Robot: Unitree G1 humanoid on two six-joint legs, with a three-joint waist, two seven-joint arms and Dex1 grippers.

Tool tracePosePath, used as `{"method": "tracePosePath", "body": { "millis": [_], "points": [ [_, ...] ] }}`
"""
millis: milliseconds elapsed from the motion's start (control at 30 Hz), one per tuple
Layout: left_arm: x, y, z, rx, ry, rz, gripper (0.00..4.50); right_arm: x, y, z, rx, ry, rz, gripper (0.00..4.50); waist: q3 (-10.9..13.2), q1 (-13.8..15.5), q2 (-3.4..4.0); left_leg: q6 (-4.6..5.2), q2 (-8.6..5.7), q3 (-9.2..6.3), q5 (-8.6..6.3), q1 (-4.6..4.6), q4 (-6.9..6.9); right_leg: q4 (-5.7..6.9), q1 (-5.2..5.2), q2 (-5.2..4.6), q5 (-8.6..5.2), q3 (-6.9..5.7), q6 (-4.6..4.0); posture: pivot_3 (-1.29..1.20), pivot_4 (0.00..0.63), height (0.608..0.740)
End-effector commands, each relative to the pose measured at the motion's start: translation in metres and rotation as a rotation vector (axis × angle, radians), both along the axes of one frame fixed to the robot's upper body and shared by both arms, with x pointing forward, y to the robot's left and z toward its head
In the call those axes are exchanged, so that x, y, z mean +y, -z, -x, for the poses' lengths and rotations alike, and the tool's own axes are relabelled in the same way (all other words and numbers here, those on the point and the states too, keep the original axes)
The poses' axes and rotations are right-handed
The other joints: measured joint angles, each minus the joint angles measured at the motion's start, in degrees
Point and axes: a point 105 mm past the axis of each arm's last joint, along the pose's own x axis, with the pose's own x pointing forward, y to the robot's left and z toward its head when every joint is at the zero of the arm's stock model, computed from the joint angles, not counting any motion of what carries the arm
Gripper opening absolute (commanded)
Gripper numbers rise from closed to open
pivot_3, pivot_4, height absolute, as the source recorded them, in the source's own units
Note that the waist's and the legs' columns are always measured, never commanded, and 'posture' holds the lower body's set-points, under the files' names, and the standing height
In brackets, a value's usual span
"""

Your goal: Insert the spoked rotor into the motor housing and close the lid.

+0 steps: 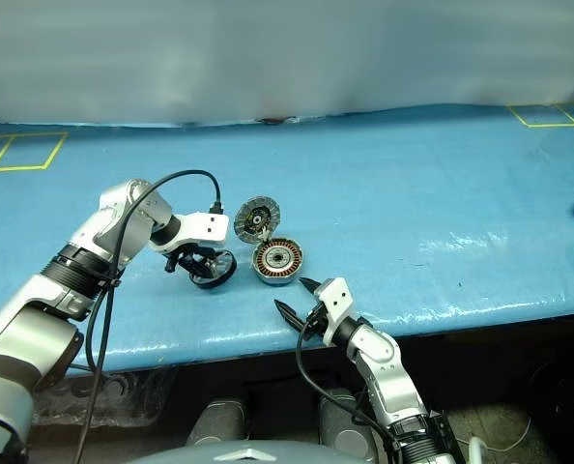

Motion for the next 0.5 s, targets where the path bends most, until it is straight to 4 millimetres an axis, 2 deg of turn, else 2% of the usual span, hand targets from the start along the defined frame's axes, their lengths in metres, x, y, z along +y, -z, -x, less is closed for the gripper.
{"method": "tracePosePath", "body": {
  "millis": [33, 233, 367, 500],
  "points": [
    [0.001, -0.010, -0.002, -0.024, -0.004, 0.022, 1.62, 0.003, 0.018, 0.009, 0.078, -0.016, 0.016, 3.80, 0.00, 0.01, 0.00, 0.00, 0.00, 0.00, 0.00, 0.00, 0.00, 0.00, 0.00, 0.00, 0.00, 0.00, 0.00, 0.00, 0.150, 0.740],
    [0.001, -0.012, 0.003, -0.016, 0.017, 0.043, 1.62, 0.004, 0.018, 0.009, 0.079, -0.017, 0.017, 3.80, 0.00, -0.04, 0.00, 0.00, 0.00, 0.00, 0.00, 0.00, 0.00, 0.00, 0.00, 0.00, 0.00, 0.00, 0.00, 0.00, 0.150, 0.740],
    [0.010, -0.023, 0.008, -0.028, 0.054, 0.049, 1.62, 0.004, 0.018, 0.010, 0.082, -0.016, 0.015, 3.80, 0.01, -0.09, -0.02, 0.00, 0.01, 0.00, 0.00, 0.00, -0.02, 0.00, -0.01, 0.00, 0.00, 0.00, 0.00, 0.00, 0.150, 0.740],
    [0.015, -0.038, 0.029, -0.011, 0.180, 0.033, 1.62, 0.004, 0.021, 0.012, 0.090, -0.021, 0.019, 3.80, 0.02, -0.14, -0.02, 0.00, 0.03, 0.01, 0.00, 0.00, -0.07, -0.01, -0.04, 0.01, -0.03, 0.02, -0.05, 0.00, 0.150, 0.740]
  ]
}}
